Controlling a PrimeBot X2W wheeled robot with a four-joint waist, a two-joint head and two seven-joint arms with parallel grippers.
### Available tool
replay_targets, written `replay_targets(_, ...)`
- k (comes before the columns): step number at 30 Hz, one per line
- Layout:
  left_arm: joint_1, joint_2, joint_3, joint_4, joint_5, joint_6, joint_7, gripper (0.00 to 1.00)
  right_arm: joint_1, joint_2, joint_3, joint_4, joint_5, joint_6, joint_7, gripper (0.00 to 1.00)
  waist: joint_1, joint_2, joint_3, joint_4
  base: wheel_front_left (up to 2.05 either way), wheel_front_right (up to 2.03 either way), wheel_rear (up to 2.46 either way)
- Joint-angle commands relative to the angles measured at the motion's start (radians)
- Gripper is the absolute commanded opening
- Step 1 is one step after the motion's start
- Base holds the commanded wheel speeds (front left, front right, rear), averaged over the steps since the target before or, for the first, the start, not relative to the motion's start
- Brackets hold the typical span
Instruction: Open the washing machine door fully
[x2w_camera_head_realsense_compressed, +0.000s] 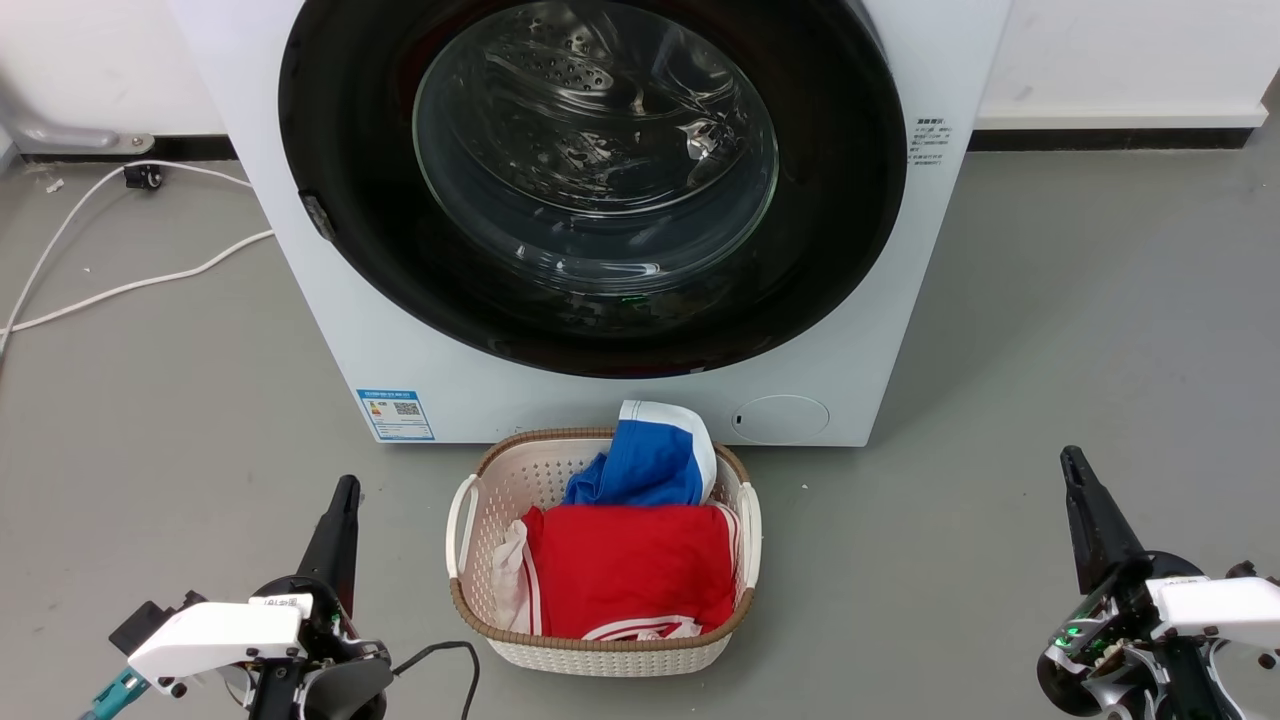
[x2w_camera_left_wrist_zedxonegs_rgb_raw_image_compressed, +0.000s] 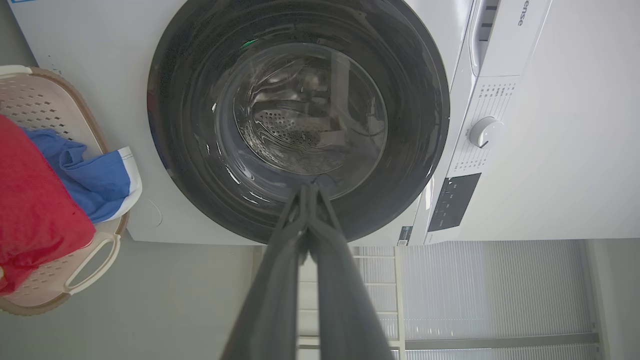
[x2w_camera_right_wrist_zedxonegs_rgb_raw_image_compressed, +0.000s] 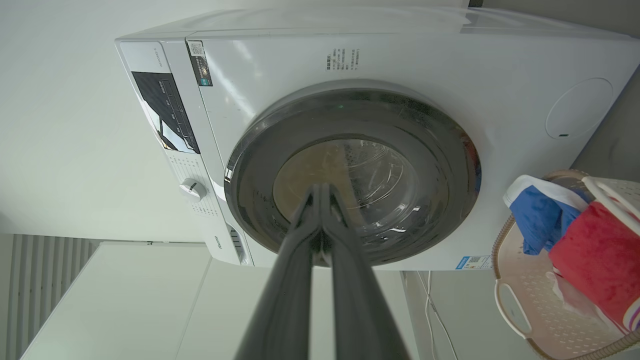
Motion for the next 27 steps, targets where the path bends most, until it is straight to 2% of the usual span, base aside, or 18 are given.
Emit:
replay_targets(1,-0.009,-0.001,0.002,0.001,0.006,-0.003,0.002,0.00,-0.011,0.004,-0.001,0.001,-0.009,0.003,0.004,0.00,0.0000,0.0000,0.000,0.000,0.00,0.00,0.00)
replay_targets(18,-0.010,-0.003,0.006,0.001,0.008,-0.003,0.006,0.00,-0.011,0.005,-0.003,0.001,-0.009,0.003,0.003,0.00,0.0000,0.0000,0.000,0.000,0.00,0.00,0.00)
replay_targets(19,0.000,-0.003,0.004,0.002,0.004,0.000,0.003,1.00,0.000,0.001,-0.002,0.001,-0.003,0.000,0.003,1.00,0.0000,0.0000,0.000,0.000,0.00,0.00,0.00)
replay_targets(27,0.005,-0.007,-0.033,-0.004,0.012,0.001,-0.027,1.00,0.025,0.002,0.009,-0.018,-0.013,0.000,-0.018,1.00,0.0000,0.0000,0.000,0.000,0.00,0.00,0.00)
